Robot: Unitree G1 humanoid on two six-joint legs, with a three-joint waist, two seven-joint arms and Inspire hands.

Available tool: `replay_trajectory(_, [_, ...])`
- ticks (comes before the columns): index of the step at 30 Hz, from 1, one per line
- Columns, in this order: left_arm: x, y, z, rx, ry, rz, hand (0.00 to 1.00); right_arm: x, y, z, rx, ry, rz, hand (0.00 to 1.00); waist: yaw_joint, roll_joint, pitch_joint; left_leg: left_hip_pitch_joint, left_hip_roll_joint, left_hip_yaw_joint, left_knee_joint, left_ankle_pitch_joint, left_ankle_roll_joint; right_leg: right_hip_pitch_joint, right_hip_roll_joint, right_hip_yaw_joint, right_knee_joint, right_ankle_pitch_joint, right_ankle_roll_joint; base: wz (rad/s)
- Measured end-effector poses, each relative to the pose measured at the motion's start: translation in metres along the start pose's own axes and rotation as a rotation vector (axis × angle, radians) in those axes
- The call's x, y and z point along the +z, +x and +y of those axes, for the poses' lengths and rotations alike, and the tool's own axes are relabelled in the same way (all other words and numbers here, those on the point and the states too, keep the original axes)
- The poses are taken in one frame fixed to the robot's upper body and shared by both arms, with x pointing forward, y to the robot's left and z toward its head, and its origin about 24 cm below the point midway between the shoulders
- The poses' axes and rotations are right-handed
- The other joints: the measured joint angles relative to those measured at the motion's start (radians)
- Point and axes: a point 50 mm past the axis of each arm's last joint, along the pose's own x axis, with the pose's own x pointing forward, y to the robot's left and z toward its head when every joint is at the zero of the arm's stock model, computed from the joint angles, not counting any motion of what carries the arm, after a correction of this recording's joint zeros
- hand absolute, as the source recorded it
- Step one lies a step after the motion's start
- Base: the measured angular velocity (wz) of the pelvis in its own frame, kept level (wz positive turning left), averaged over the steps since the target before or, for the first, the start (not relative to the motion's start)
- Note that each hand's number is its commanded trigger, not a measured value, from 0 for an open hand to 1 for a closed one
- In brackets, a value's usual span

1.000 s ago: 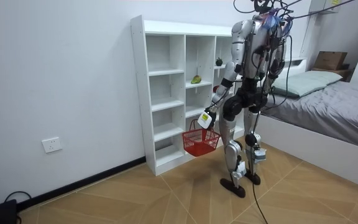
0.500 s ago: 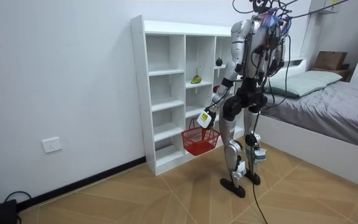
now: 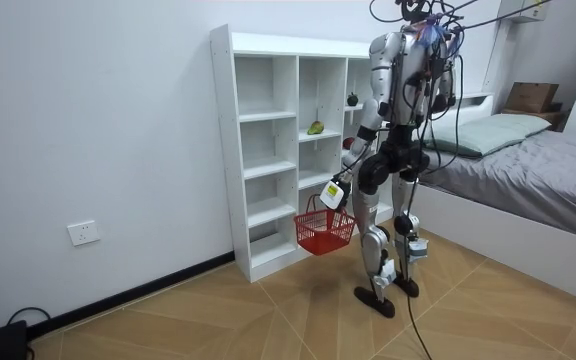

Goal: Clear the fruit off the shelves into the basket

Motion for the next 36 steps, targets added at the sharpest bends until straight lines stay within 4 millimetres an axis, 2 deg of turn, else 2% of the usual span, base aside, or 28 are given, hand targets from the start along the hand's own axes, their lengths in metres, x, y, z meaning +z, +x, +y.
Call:
replay_trajectory(6, [0.001, 0.001, 0.001, -0.002, 0.004, 0.002, 1.00, 0.015, -0.001, 0.012, 0.058, 0.045, -0.057, 0.00, 0.020, 0.001, 0.0034, 0.001, 0.000, 0.000, -0.003, 0.000, 0.000, 0.004, 0.000, 0.000, 0.001, 0.000, 0.000, 0.00])
replay_trajectory(8, [0.001, 0.001, 0.001, -0.002, 0.004, 0.003, 1.00, 0.018, 0.000, 0.015, 0.066, 0.052, -0.066, 0.00, 0.021, 0.000, 0.0043, 0.001, 0.000, 0.000, -0.003, 0.000, 0.000, 0.003, 0.000, 0.000, 0.001, 0.000, 0.000, 0.00])
replay_trajectory(13, [0.000, 0.000, 0.001, -0.003, 0.004, 0.005, 1.00, 0.038, -0.001, 0.022, 0.098, 0.071, -0.162, 0.00, 0.024, 0.004, 0.0053, -0.001, 0.000, -0.001, -0.005, 0.000, 0.000, 0.002, 0.001, 0.000, 0.000, 0.000, 0.000, 0.00])
replay_trajectory(20, [0.003, 0.001, 0.000, -0.007, 0.003, -0.003, 1.00, 0.049, -0.001, 0.030, 0.148, 0.042, -0.244, 0.00, 0.024, 0.004, 0.0067, 0.003, 0.000, -0.001, -0.006, 0.000, 0.000, 0.002, 0.001, 0.003, 0.000, 0.000, 0.000, 0.00])
replay_trajectory(25, [0.002, 0.001, -0.003, -0.031, 0.022, 0.005, 1.00, 0.067, -0.013, 0.043, 0.224, 0.093, -0.309, 0.00, 0.022, 0.011, 0.0083, 0.003, 0.001, 0.000, -0.008, 0.000, 0.000, 0.002, 0.002, 0.001, 0.000, 0.000, 0.000, 0.00])
replay_trajectory(36, [0.009, 0.003, -0.013, -0.067, 0.085, -0.006, 1.00, 0.075, -0.040, 0.074, 0.486, 0.041, -0.398, 0.00, 0.027, 0.007, 0.0062, -0.003, 0.001, -0.001, -0.007, 0.000, 0.000, -0.001, 0.001, 0.002, 0.001, 0.000, 0.000, 0.00])
